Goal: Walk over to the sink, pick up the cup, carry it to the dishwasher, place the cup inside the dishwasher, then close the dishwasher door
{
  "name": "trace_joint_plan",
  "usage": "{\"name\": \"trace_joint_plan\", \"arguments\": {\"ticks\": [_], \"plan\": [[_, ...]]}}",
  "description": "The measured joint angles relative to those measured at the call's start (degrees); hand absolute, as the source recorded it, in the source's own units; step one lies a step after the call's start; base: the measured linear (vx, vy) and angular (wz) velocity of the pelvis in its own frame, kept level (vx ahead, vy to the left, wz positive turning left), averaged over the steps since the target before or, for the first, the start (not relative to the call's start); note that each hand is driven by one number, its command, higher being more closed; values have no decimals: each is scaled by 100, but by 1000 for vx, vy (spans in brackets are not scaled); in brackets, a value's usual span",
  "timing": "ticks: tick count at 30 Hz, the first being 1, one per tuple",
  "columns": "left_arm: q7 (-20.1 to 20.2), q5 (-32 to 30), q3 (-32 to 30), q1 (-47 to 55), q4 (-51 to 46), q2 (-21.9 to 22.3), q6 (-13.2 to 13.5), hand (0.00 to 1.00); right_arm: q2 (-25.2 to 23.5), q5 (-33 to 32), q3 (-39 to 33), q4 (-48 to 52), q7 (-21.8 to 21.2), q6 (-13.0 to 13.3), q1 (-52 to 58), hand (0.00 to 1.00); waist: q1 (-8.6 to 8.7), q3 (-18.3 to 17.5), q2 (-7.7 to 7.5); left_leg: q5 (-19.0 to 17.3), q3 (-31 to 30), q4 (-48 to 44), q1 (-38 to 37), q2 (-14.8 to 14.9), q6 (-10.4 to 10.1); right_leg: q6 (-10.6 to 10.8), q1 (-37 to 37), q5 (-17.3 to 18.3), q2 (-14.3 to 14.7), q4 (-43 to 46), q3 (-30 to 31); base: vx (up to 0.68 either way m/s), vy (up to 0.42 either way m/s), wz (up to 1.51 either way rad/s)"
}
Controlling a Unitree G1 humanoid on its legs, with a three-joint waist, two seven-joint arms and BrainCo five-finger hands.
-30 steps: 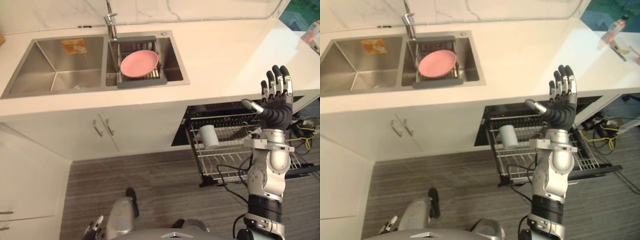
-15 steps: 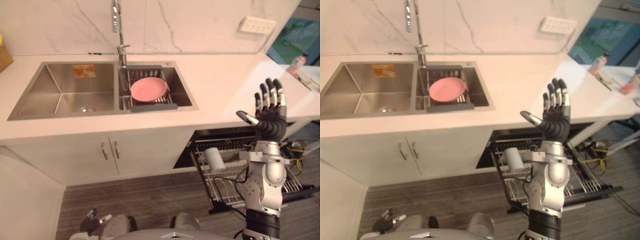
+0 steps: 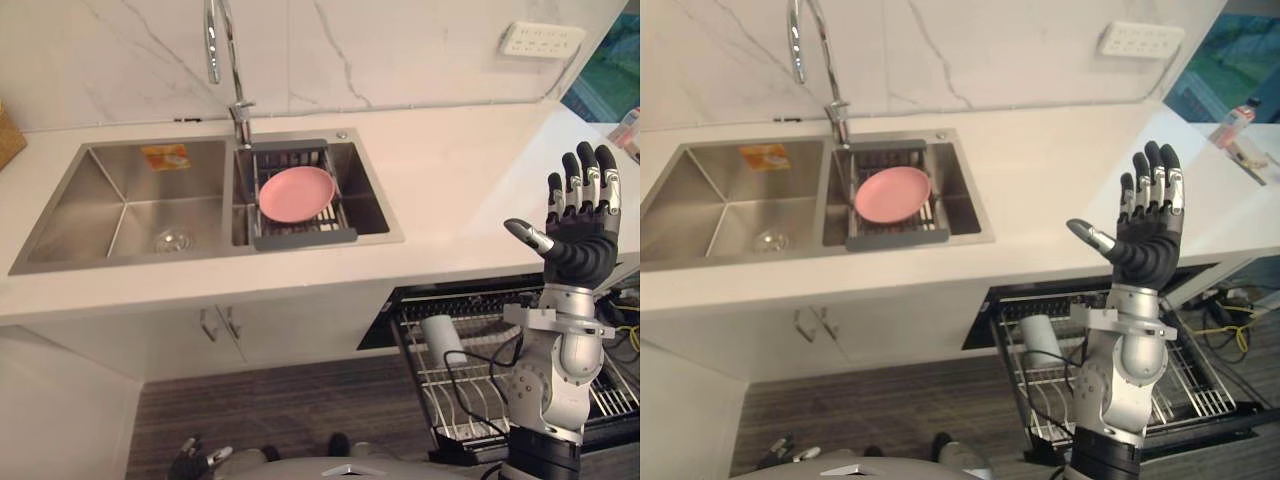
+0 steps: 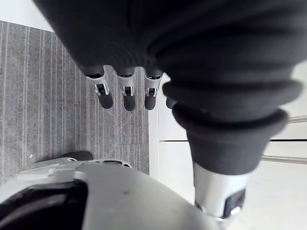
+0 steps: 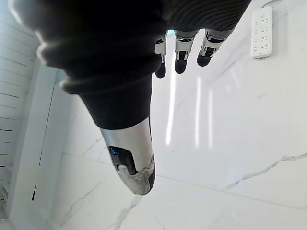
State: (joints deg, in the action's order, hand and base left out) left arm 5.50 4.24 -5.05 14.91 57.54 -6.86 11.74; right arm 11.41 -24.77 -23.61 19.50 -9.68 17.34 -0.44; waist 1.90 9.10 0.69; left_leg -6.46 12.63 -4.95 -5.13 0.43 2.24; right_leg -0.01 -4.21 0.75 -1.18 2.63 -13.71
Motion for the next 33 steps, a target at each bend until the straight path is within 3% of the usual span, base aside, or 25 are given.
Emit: {"name": "trace_joint_plan", "arguments": {"ticks": [4, 6, 8, 10, 11, 16, 20, 25, 29, 33], "plan": [[28, 315, -157, -17, 0, 87, -213, 0, -14, -200, 55, -1, -11, -19, 0, 0, -14, 79, 46, -36, 29, 6, 129, 6, -16, 10, 87, 5, -67, 2, -173, -11, 0, 15], [39, 541, -165, -36, 2, 89, -354, 0, -20, -256, 62, -5, -4, -70, -1, 0, 5, 87, 41, -24, 344, 4, 261, 94, -43, 22, 212, 12, -130, 32, -313, 2, -8, 33], [46, 888, -166, -147, -2, 83, -549, 0, -10, -186, 100, -42, 21, -349, -25, 0, -19, 115, 70, 91, 626, 5, 437, 153, -117, 73, 404, 51, -240, 157, -489, 17, 13, 41], [62, 1066, -164, -203, -1, 60, -708, 0, 0, -80, 272, -44, 33, -527, -114, 0, -56, 124, 61, 151, 608, -2, 513, 124, -60, 101, 554, 81, -288, 257, -531, 34, 26, 18], [83, 1202, -160, -259, 0, 23, -882, 0, 9, 316, 440, -46, 54, -616, -270, 0, -113, 164, 27, 171, 610, 3, 516, 97, -57, 104, 581, 81, -308, 270, -543, 48, 26, 4], [107, 1245, -156, -311, -5, -33, -1122, 0, 169, 1934, 661, -60, 432, -691, -848, 0, -136, 192, -20, 162, 628, 9, 428, 66, -71, 112, 502, 76, -342, 275, -522, 5, 6, -1], [107, 1056, -156, -399, 57, -114, -1359, 0, 943, 3419, 1380, -763, 507, -1339, -1648, 0, -144, 207, -53, 133, 654, 37, 344, 71, -114, 126, 423, 64, -344, 284, -494, -50, -3, -3], [101, 998, -161, -534, 107, -131, -1598, 0, 1149, 4938, 1884, -1257, 464, -1849, -2162, 0, -215, 207, -54, 260, 729, 219, 308, 67, -92, 113, 418, -10, -341, 213, -543, -48, -13, 4], [99, 890, -162, -603, 96, -169, -1765, 0, 1294, 6416, 2326, -1898, 330, -1899, -2659, 0, -247, 206, -55, 324, 712, 262, 291, 60, -46, 113, 330, -114, -310, 32, -562, 0, 0, 0], [98, 711, -164, -694, 25, -174, -1844, 0, 1494, 7064, 2672, -2487, 255, -1891, -3162, 0, -356, 202, -62, 408, 697, 379, 270, 50, -59, 97, 270, -224, -271, -155, -581, -1, -2, 1]]}}
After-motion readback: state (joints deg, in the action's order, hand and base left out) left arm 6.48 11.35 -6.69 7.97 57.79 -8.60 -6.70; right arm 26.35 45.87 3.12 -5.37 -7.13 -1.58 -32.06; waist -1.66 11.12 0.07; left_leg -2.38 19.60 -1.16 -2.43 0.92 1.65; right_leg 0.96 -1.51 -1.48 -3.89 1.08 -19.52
